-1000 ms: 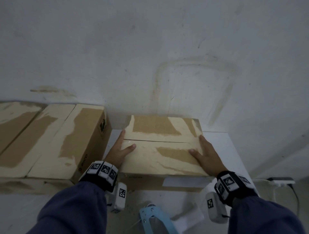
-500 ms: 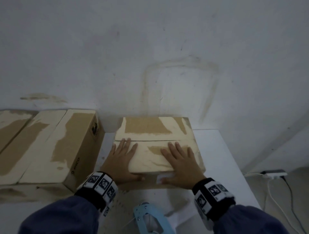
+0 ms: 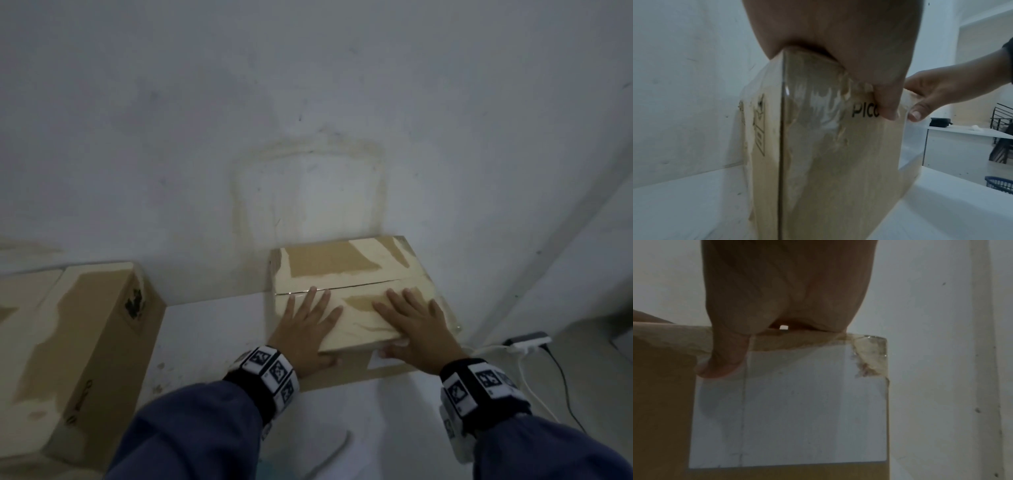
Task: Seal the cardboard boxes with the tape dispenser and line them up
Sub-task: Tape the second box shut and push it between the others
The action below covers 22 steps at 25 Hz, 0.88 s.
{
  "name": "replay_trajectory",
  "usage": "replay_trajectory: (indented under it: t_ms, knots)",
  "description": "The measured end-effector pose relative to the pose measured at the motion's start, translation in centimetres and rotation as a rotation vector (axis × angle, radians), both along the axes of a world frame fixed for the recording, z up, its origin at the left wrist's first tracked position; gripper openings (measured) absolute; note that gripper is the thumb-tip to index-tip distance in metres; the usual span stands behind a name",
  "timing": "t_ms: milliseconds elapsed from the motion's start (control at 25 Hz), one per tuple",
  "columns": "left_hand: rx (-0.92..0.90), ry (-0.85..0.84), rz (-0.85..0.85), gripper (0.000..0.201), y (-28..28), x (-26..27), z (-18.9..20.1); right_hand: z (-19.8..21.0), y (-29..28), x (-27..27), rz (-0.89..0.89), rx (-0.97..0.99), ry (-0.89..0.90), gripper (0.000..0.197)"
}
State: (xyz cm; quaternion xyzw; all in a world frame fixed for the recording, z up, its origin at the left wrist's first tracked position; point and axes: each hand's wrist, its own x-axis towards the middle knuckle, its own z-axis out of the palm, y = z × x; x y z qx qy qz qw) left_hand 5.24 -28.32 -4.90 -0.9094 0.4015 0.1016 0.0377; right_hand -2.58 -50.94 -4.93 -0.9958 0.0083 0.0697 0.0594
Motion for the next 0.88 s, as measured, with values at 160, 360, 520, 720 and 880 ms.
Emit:
replay_trajectory:
  t_ms: [160,360,520,720,880]
  knots:
    - [-0.003,0.069,0.023,0.091,-2.5,1.4,0.1,0.1,-2.3,1.5,-0.027,0.037,0.003,0.088]
    - [-0.032,0.092,0.05,0.092,-2.8,1.2,0.2,0.0,-2.8,1.9,-0.026,0.051,0.006,0.09]
    - [-0.087,0.16,0.099,0.09,-1.5,0.9,0.9,1.2,0.2,1.5,-0.086,0.035,-0.004,0.085]
    - [-0.304,0.203,0.221,0.074,5.9,0.1,2.1,1.8,9.8,1.4,0.17,0.028,-0.205,0.062]
    - [-0.295,0.179,0.426,0.066,17.7,-1.2,3.6,1.2,20.5,2.1,0.331,0.143,-0.084,0.057]
